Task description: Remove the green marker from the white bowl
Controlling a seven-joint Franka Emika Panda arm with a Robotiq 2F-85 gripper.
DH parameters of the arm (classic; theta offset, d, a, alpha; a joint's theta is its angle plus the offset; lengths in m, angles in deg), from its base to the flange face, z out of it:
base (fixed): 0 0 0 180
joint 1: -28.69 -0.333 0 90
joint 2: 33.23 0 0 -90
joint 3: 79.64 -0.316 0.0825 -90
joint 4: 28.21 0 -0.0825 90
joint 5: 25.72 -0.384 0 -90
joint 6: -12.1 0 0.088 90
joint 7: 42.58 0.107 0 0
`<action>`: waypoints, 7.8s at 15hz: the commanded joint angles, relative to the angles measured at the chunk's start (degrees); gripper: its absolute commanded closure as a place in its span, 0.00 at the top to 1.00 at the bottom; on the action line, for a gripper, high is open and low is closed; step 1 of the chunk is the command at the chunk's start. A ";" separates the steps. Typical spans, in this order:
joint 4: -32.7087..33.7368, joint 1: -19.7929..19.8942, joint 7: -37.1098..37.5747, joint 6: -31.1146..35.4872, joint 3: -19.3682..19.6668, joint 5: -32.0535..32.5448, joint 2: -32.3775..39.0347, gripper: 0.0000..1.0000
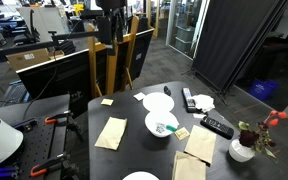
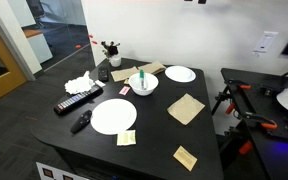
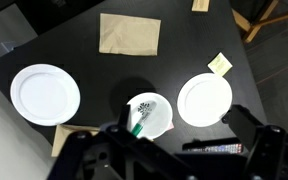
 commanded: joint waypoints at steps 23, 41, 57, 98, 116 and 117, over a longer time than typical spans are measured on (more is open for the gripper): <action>3.67 -2.57 36.00 26.93 1.90 18.55 27.85 1.00; 11.33 -7.13 36.91 37.88 7.86 15.08 44.73 0.98; 20.95 -9.03 36.45 35.65 11.32 9.63 56.17 0.63; 9.97 -16.25 37.15 30.93 17.25 18.98 37.15 0.06; -0.31 1.81 -20.33 20.25 9.19 17.31 24.19 0.06; -0.54 2.01 -22.28 20.50 9.10 17.67 24.52 0.06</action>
